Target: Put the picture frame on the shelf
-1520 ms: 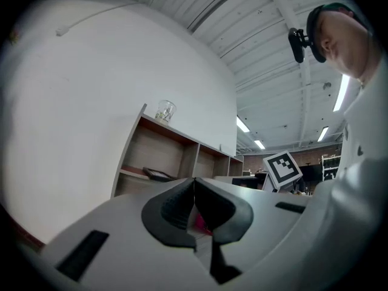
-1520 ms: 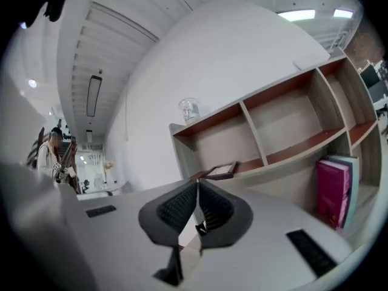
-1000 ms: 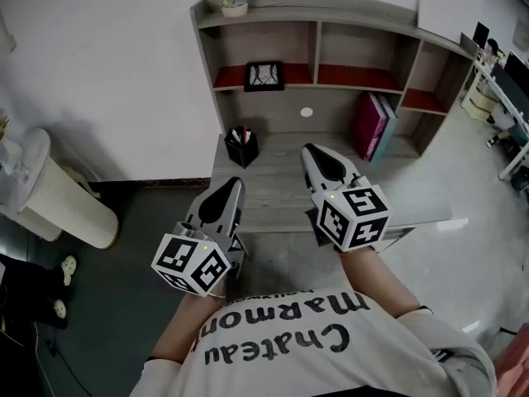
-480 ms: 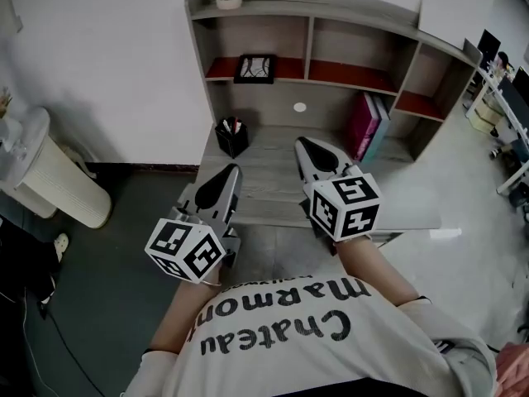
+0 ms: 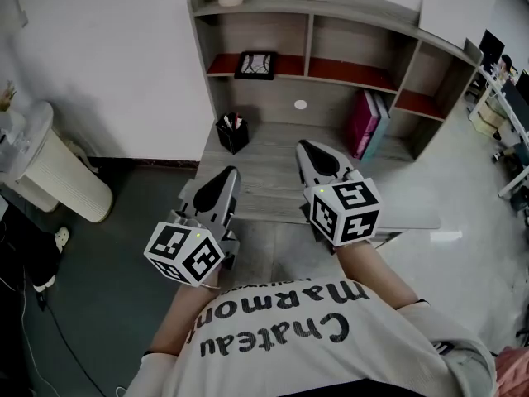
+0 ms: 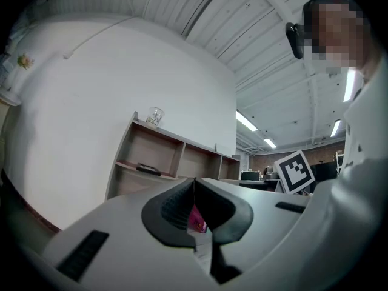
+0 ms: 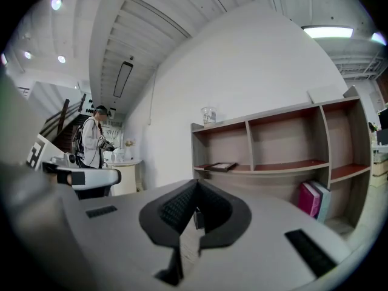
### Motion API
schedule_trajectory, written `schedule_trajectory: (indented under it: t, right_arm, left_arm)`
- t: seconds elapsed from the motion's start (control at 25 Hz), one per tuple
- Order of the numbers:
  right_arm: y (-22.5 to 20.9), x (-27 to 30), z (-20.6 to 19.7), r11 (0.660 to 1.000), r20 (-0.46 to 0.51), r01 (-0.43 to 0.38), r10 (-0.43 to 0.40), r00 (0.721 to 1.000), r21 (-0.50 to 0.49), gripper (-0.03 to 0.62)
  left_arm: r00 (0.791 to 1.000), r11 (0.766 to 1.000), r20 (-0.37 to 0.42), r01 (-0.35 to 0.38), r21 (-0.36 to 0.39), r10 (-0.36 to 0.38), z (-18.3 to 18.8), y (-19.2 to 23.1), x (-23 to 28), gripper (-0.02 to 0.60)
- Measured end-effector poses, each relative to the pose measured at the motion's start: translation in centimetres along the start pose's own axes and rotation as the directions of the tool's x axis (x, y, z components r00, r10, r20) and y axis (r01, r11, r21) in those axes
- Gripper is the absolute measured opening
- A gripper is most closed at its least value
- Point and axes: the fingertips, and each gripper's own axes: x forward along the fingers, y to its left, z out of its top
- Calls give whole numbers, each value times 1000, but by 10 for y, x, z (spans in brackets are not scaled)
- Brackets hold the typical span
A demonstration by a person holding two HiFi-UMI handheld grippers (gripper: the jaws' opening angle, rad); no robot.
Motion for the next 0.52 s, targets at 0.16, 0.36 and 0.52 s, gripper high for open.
schedule_trajectory:
  t: [0.16, 0.36, 0.52]
  right_arm:
    - [3, -3, -12, 1000, -27, -5, 6, 1000, 17, -5]
    - [4, -3, -17, 999, -31, 10, -9, 999, 41, -5]
    - [5, -3, -20, 999, -34, 5, -3, 999, 49, -5]
  left_arm:
    - [1000, 1000, -24, -8, -20, 8, -12, -2, -6, 17]
    - [999, 999, -12, -33, -13, 33, -10, 1, -16, 17]
    - [999, 999, -2, -52, -15, 52, -9, 5, -21, 17]
